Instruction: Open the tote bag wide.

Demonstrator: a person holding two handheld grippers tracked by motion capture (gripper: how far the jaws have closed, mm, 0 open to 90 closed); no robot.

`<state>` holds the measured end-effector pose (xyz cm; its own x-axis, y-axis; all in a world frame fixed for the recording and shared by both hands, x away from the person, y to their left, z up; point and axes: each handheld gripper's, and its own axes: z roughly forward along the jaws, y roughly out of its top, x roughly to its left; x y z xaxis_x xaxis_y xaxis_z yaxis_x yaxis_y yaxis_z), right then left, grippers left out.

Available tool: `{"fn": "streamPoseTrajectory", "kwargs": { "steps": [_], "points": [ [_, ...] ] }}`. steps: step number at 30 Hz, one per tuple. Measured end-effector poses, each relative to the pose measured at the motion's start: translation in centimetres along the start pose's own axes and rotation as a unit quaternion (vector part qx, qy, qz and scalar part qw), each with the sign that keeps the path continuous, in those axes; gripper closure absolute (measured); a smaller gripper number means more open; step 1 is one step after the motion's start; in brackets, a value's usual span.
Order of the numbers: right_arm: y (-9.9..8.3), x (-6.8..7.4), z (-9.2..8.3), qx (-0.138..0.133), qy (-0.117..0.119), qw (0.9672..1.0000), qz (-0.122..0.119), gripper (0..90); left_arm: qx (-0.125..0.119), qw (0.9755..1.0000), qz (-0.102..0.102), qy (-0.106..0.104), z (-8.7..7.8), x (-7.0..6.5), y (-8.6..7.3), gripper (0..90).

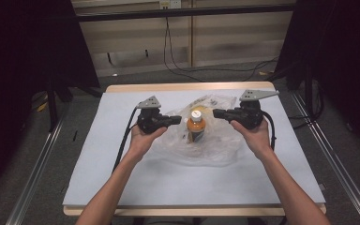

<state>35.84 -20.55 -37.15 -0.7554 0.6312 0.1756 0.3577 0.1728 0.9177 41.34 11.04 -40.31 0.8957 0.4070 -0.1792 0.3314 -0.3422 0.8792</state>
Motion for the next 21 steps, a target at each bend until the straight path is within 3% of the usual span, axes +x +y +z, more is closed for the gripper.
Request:
{"fn": "streamPoseTrajectory", "kwargs": {
  "steps": [1, 2, 3, 4, 5, 8, 9, 11, 12, 14, 15, 16, 17, 21],
  "points": [
    [0.1, -0.3, 0.4, 0.004, -0.001, 1.0000, 0.004, 90.0, 0.004, 1.0000, -0.001, 0.001, 0.6, 0.2, 0.0, 90.0],
    [-0.2, -0.9, 1.3, 0.016, -0.002, 0.9998, 0.012, 90.0, 0.025, 0.9997, -0.003, 0.006, 1.8, 0.7, -0.2, 90.0],
    [-0.2, -0.9, 1.3, 0.016, -0.002, 0.9998, 0.012, 90.0, 0.025, 0.9997, -0.003, 0.006, 1.8, 0.7, -0.2, 90.0],
    [-1.2, -1.4, 2.1, 0.036, -0.004, 0.9992, 0.014, 90.0, 0.038, 0.9992, 0.001, 0.012, 2.4, 0.9, -0.5, 90.0],
    [-1.8, -1.6, 2.4, 0.042, -0.004, 0.9989, 0.019, 90.0, 0.065, 0.9979, 0.007, 0.004, 3.4, 1.0, -1.3, 90.0],
    [-3.2, -2.0, 2.7, 0.055, -0.007, 0.9981, 0.027, 90.0, 0.086, 0.9962, 0.010, 0.011, 4.1, 1.1, -2.1, 90.0],
    [-4.5, -2.5, 3.0, 0.067, -0.009, 0.9971, 0.034, 90.0, 0.099, 0.9949, 0.004, 0.020, 4.6, 1.4, -2.8, 90.0],
    [-5.0, -2.6, 3.1, 0.071, -0.008, 0.9968, 0.037, 90.0, 0.103, 0.9942, -0.002, 0.029, 4.8, 1.6, -3.2, 90.0],
    [-6.0, -2.9, 3.3, 0.089, -0.018, 0.9953, 0.036, 90.0, 0.116, 0.9925, -0.008, 0.038, 4.8, 2.1, -3.9, 90.0],
    [-6.5, -3.2, 3.3, 0.093, -0.019, 0.9946, 0.042, 90.0, 0.113, 0.9925, -0.012, 0.044, 4.8, 2.4, -4.3, 90.0],
    [-7.0, -3.4, 3.3, 0.101, -0.022, 0.9937, 0.043, 90.0, 0.122, 0.9911, -0.018, 0.051, 4.6, 2.6, -4.5, 90.0],
    [-8.0, -3.9, 3.3, 0.119, -0.029, 0.9914, 0.046, 90.0, 0.119, 0.9912, -0.023, 0.052, 4.5, 2.8, -4.8, 90.0],
    [-8.5, -4.1, 3.2, 0.126, -0.032, 0.9903, 0.047, 90.0, 0.130, 0.9893, -0.027, 0.061, 4.3, 3.2, -5.4, 90.0],
    [-9.9, -4.6, 3.0, 0.142, -0.042, 0.9874, 0.058, 90.0, 0.138, 0.9875, -0.034, 0.068, 4.1, 3.8, -6.5, 90.0]
  ]
}}
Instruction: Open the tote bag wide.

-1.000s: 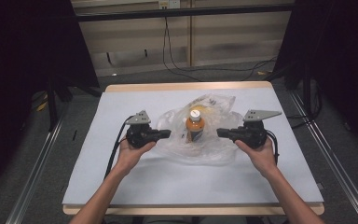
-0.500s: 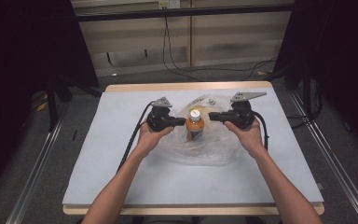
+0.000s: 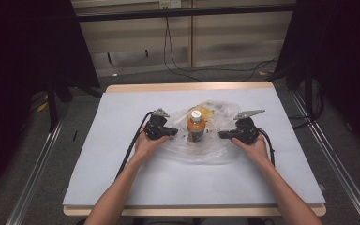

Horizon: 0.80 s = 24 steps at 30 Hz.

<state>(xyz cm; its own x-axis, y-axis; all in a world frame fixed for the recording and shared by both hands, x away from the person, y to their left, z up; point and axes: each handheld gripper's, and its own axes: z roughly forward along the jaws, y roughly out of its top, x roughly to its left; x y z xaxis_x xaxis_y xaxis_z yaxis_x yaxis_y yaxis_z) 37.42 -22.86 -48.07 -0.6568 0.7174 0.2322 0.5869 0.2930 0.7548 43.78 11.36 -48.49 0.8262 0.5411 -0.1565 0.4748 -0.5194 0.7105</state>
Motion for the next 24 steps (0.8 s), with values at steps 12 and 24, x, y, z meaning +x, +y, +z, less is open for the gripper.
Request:
{"fn": "streamPoseTrajectory", "kwargs": {
  "steps": [12, 24],
  "points": [
    [-1.4, -0.4, -0.4, 0.025, -0.033, 0.9991, -0.008, 90.0, 0.005, 0.9997, 0.001, 0.024, -4.1, 1.3, -3.5, 90.0],
    [-2.5, -0.6, -2.1, 0.032, -0.037, 0.9988, -0.003, 90.0, 0.008, 0.9997, 0.018, 0.014, -6.1, 0.6, -5.3, 90.0]
  ]
}}
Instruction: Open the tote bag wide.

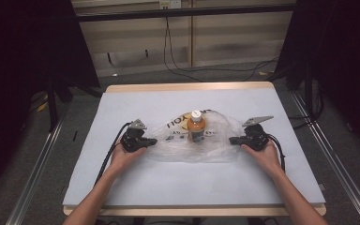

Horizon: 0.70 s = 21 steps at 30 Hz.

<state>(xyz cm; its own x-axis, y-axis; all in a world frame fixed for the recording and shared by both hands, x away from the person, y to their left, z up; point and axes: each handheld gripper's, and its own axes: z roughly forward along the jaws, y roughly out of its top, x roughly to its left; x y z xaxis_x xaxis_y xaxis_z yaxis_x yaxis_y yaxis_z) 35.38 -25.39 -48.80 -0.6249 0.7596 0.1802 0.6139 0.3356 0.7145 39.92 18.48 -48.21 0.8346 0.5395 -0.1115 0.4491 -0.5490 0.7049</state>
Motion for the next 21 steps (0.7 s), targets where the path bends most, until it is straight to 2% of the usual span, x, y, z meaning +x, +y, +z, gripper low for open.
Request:
{"fn": "streamPoseTrajectory", "kwargs": {
  "steps": [2, 3, 9, 13, 14, 16, 21],
  "points": [
    [-0.3, -0.1, -0.3, -0.004, -0.004, 1.0000, 0.001, 90.0, -0.005, 1.0000, -0.003, -0.003, -0.1, 0.0, -0.3, 90.0],
    [-0.5, -0.2, -0.5, -0.007, -0.001, 1.0000, 0.003, 90.0, -0.006, 0.9999, -0.013, -0.010, -0.3, 0.3, -0.4, 90.0],
    [-0.5, -0.1, -0.5, -0.006, 0.000, 1.0000, -0.001, 90.0, -0.010, 0.9997, -0.015, -0.015, -0.5, 0.3, -0.5, 90.0],
    [-0.3, 0.0, -1.0, -0.025, 0.004, 0.9997, 0.001, 90.0, -0.025, 0.9992, -0.027, -0.015, -1.0, 0.4, -0.9, 90.0],
    [-0.1, 0.3, -1.3, -0.036, 0.010, 0.9993, 0.003, 90.0, -0.036, 0.9985, -0.035, -0.020, -1.2, 0.5, -0.8, 90.0],
    [0.2, 0.6, -1.6, -0.047, 0.015, 0.9988, 0.001, 90.0, -0.040, 0.9980, -0.041, -0.026, -1.3, 0.4, -0.7, 90.0],
    [0.6, 1.3, -2.3, -0.065, 0.021, 0.9976, -0.009, 90.0, -0.058, 0.9974, -0.033, -0.029, -2.0, -0.4, 0.0, 90.0]
  ]
}}
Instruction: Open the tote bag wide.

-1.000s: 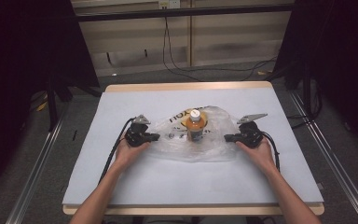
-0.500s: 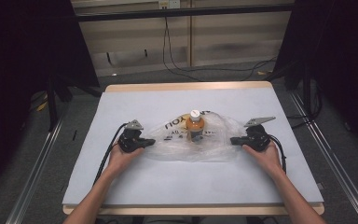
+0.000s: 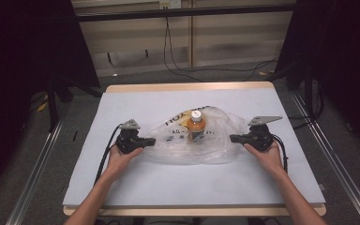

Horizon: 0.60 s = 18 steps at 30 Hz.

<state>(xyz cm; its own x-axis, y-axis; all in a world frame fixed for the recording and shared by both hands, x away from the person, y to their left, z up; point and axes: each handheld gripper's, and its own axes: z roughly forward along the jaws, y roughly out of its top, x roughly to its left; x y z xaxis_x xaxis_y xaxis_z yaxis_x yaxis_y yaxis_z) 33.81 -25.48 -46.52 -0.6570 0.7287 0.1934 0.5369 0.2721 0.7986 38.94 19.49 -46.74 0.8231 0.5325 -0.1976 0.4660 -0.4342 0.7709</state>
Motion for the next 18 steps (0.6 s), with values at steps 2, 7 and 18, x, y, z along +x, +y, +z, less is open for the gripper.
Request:
{"fn": "streamPoseTrajectory", "kwargs": {
  "steps": [2, 7, 18],
  "points": [
    [0.2, 0.3, -0.4, -0.011, 0.002, 0.9999, -0.003, 90.0, -0.013, 0.9999, 0.002, -0.001, -0.4, -0.3, 0.4, 90.0],
    [0.9, 0.8, -1.6, -0.032, 0.007, 0.9994, -0.004, 90.0, -0.032, 0.9994, 0.006, -0.008, -1.3, -0.9, 0.9, 90.0],
    [2.7, 1.5, -2.3, -0.049, 0.016, 0.9986, -0.011, 90.0, -0.053, 0.9982, 0.022, -0.015, -1.7, -2.4, 2.7, 90.0]
  ]
}}
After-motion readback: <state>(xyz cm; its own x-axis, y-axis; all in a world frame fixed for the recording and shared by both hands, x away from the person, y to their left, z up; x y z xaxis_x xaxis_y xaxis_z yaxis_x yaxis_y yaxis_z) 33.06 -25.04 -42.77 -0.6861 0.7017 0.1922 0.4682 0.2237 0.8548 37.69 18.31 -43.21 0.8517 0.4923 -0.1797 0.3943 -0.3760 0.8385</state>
